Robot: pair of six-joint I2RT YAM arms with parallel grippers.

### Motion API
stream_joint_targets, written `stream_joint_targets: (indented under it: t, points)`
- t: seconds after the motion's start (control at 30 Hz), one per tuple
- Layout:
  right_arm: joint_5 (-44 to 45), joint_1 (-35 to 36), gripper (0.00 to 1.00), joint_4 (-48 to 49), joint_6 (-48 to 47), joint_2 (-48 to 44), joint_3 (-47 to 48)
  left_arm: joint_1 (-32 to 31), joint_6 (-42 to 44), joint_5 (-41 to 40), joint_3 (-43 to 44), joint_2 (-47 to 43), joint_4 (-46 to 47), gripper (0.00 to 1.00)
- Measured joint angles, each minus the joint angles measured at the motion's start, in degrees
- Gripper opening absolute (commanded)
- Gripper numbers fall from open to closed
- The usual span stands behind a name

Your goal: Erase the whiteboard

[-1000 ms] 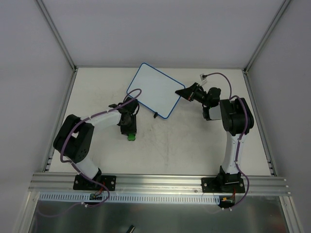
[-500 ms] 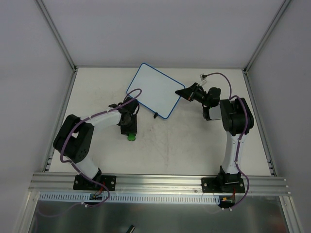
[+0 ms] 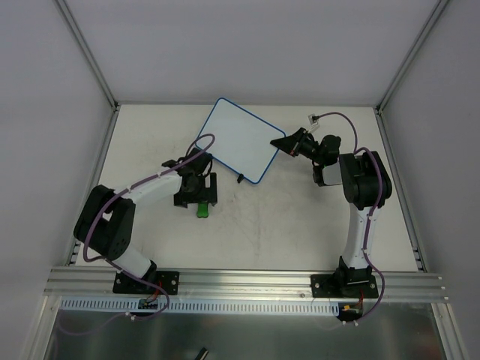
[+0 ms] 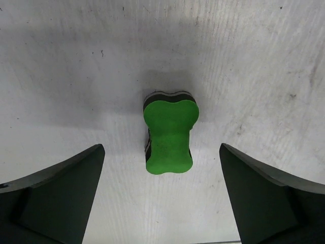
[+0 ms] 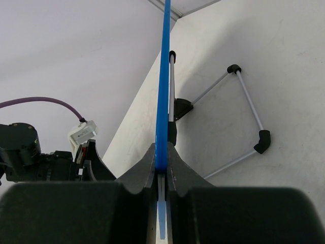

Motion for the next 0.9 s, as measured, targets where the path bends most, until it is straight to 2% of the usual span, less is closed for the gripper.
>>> stream_joint_targets:
  t: [0.13,0.27,0.47,0.5,0.53,0.57,0.7,0.87,0.9]
  points:
    - [-0.02,0.00,0.01,0.00,0.00,0.00,0.00,0.00,0.07,-0.33,0.00,-2.01,-0.55,0.99]
    - [-0.02,0.00,0.07,0.00,0.02,0.00,0.00,0.00,0.04,-1.77,-0.70,-5.25,-0.85,0.99]
    - [-0.11,0.02,0.11,-0.07,0.15,0.00,0.07,-0.07,-0.17,-6.80,-4.48,-18.21,-1.53,0.99]
    - [-0.17,0.02,0.13,-0.09,0.17,0.00,0.11,-0.09,-0.24,-7.78,-5.09,-20.76,-1.57,0.99]
    - [-0.24,0.02,0.21,-0.09,0.22,0.00,0.11,-0.13,-0.37,-9.05,-5.81,-24.52,-1.62,0.99]
    - [-0.83,0.02,0.24,-0.20,0.46,0.00,0.11,-0.13,-0.44,-9.79,-6.23,-27.52,-1.68,0.99]
    - [-2.54,0.63,0.28,-1.70,0.50,0.02,0.11,-0.13,-0.79,-11.80,-7.34,-37.48,-1.75,0.99]
    - [-3.32,0.94,0.32,-1.90,0.57,0.02,0.11,-0.13,-0.87,-12.26,-7.67,-41.53,-1.75,0.99]
    - [-3.41,0.94,0.38,-1.90,0.57,0.02,0.11,-0.13,-0.90,-12.24,-7.93,-41.62,-1.70,0.99]
